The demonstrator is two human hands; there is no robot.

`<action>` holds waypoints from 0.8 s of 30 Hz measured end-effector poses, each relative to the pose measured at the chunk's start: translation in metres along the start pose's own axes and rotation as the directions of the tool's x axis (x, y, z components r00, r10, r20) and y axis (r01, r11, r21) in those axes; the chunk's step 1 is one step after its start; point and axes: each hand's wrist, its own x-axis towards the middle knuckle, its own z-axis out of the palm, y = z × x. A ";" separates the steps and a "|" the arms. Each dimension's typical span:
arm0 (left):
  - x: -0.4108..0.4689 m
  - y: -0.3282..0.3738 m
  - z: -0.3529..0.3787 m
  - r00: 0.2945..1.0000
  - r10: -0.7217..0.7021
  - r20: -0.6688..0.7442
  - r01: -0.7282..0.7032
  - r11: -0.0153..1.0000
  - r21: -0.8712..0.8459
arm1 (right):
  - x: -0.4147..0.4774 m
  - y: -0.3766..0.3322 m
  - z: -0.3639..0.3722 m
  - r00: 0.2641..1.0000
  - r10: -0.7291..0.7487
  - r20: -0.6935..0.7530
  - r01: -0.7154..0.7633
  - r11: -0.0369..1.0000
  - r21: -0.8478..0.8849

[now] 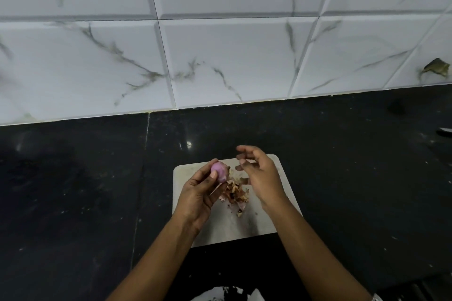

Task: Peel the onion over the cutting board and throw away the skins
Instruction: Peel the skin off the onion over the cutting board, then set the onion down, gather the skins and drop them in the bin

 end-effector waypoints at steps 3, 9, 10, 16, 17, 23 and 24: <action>0.002 -0.001 -0.001 0.998 0.060 -0.022 -0.059 0.998 0.022 | -0.009 0.002 -0.004 0.991 0.044 0.127 -0.031 0.994 -0.103; 0.000 -0.006 -0.002 0.905 0.417 0.080 -0.366 0.672 0.644 | -0.006 0.001 -0.005 0.879 0.339 0.336 -0.417 0.887 0.198; -0.001 -0.005 -0.002 0.879 0.463 0.113 -0.405 0.600 0.690 | -0.005 0.000 -0.006 0.869 0.352 0.347 -0.446 0.862 0.242; 0.000 0.005 -0.003 0.857 0.465 0.221 -0.469 0.527 0.709 | -0.002 -0.001 -0.014 0.783 0.339 0.522 -0.571 0.725 0.386; 0.000 0.005 -0.004 0.865 0.450 0.223 -0.462 0.539 0.704 | -0.001 0.000 -0.016 0.775 0.328 0.540 -0.579 0.712 0.398; 0.005 0.000 -0.009 0.950 0.305 0.071 -0.305 0.849 0.431 | -0.002 0.009 -0.023 0.796 0.266 0.543 -0.527 0.747 0.406; 0.007 -0.003 -0.011 0.956 0.292 0.033 -0.277 0.858 0.432 | -0.003 0.010 -0.023 0.813 0.254 0.524 -0.497 0.772 0.397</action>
